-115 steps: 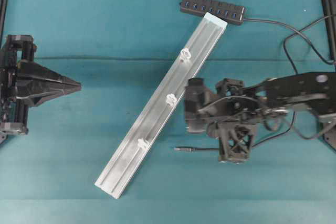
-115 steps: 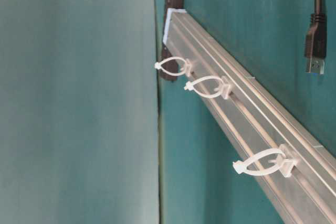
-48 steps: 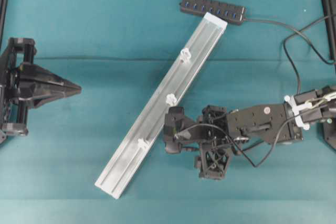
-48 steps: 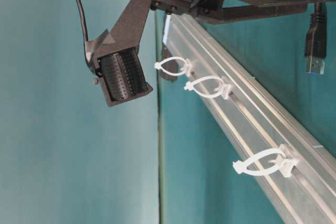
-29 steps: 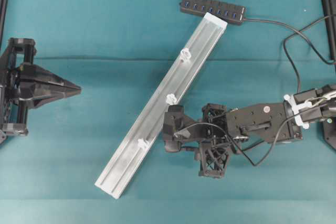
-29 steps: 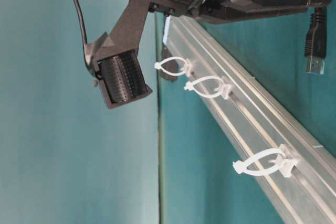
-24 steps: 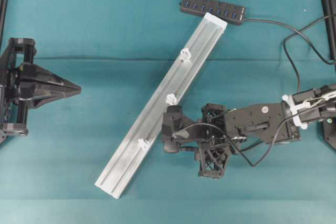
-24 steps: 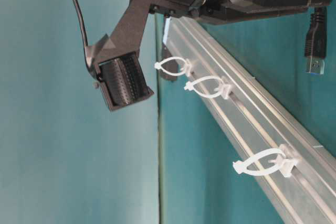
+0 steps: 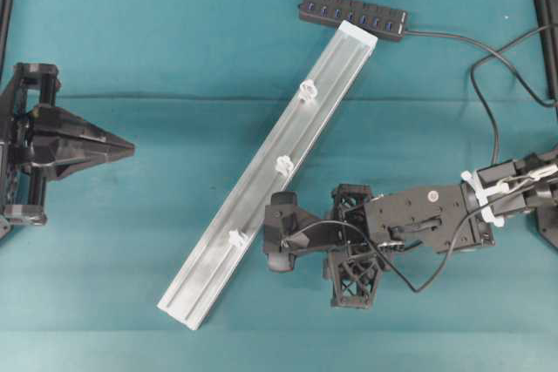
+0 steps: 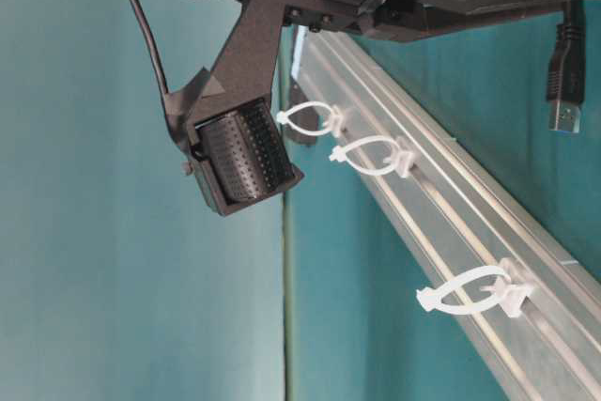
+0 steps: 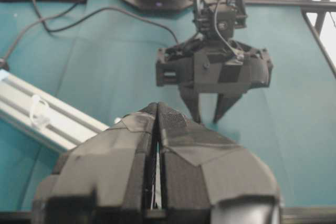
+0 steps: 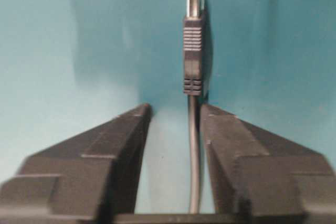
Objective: Pass the USB cable through three rings with both arms.
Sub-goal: 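Close the right gripper on the USB cable just behind the plug, then lift the cable with the right gripper and carry it toward the hub end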
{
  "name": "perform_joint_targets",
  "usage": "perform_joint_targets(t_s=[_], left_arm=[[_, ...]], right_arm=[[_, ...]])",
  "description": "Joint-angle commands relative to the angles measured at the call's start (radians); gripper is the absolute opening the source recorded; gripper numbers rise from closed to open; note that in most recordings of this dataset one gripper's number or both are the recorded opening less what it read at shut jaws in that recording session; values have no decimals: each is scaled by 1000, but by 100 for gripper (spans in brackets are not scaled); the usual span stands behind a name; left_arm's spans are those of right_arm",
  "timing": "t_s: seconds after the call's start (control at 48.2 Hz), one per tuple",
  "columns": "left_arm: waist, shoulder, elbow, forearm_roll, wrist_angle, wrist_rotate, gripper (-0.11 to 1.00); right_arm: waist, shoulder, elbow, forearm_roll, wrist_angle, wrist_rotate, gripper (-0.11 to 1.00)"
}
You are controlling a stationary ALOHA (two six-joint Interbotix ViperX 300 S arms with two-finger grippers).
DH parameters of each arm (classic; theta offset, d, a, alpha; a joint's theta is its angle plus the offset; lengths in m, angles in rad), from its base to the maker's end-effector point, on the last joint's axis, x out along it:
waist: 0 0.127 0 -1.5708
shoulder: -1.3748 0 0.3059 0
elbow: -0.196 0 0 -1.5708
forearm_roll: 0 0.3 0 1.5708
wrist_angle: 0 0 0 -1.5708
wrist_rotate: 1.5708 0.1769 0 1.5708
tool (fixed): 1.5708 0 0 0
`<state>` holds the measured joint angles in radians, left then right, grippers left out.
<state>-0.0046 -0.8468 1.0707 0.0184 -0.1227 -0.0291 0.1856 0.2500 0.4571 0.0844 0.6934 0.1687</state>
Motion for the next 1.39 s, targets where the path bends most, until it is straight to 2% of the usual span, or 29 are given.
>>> perform_joint_targets(t_s=[0.0, 0.29, 0.767, 0.913, 1.016, 1.12, 1.224, 1.369], left_arm=[[2, 2, -12, 2, -5, 2, -2], [2, -5, -12, 2, -6, 2, -2], [2, -14, -3, 2, 0, 2, -2], [2, -15, -3, 2, 9, 0, -2], [2, -15, -5, 2, 25, 2, -2], [2, -21, -5, 2, 38, 2, -2], [2, -28, -5, 2, 40, 2, -2], [2, -40, -5, 2, 38, 0, -2]], right_arm=[[28, 32, 3, -2, 11, 3, 34], [14, 34, 0, -11, 34, 3, 11], [9, 15, -15, -20, 54, 2, 11], [-23, -58, -71, -21, 126, -11, 11], [-60, -103, -114, -46, 225, -35, 11], [-98, -147, -161, -81, 336, -78, 11], [-156, -202, -210, -84, 431, -138, 11], [-244, -264, -250, -84, 506, -210, 11]])
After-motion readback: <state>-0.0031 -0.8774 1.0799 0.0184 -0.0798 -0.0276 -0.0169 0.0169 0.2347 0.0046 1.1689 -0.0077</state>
